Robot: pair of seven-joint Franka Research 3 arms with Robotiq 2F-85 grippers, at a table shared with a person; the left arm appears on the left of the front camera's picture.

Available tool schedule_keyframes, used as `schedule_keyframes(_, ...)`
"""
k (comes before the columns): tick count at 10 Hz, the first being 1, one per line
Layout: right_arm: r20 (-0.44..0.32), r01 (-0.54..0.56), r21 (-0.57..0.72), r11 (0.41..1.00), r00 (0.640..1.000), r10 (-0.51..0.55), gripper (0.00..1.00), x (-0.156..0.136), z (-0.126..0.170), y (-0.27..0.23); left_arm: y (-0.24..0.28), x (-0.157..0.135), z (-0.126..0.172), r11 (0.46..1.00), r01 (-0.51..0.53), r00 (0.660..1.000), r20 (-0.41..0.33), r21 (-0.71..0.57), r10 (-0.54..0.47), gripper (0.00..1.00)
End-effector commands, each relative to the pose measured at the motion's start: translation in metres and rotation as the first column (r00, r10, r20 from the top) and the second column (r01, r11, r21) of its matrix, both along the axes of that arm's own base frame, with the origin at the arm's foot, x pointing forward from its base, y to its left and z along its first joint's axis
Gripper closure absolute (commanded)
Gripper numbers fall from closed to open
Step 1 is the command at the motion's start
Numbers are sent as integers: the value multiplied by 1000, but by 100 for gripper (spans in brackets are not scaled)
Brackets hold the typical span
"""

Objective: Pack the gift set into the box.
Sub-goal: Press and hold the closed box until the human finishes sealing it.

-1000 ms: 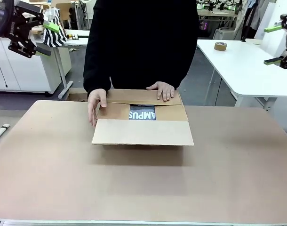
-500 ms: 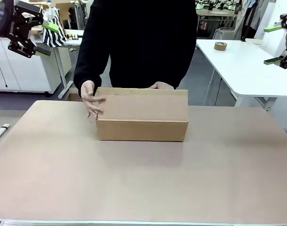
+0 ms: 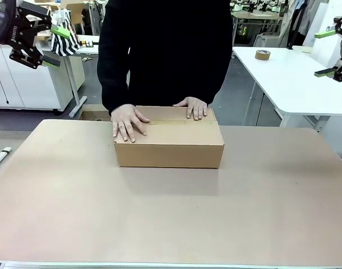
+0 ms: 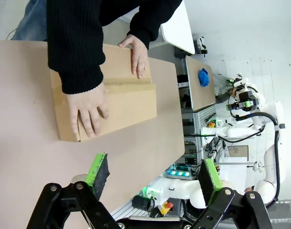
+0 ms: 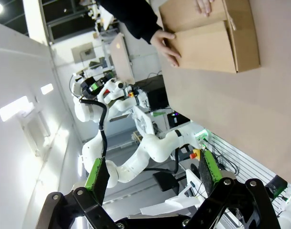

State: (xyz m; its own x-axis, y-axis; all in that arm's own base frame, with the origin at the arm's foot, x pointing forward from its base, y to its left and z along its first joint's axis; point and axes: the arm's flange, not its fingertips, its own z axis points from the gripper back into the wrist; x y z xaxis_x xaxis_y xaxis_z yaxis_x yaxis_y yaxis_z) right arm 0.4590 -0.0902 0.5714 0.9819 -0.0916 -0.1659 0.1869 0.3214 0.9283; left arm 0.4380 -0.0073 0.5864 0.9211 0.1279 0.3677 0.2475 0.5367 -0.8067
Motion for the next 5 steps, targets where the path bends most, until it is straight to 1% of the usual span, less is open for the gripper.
schedule_keyframes(1,-11,-5,0,1000,1000,5,0,-1,3,-1,0,-2,0,1000,-3,1000,-6,7,3,0)
schedule_keyframes(5,-11,-5,0,1000,1000,5,0,-1,3,-1,0,-2,0,1000,-3,1000,-6,7,3,0)
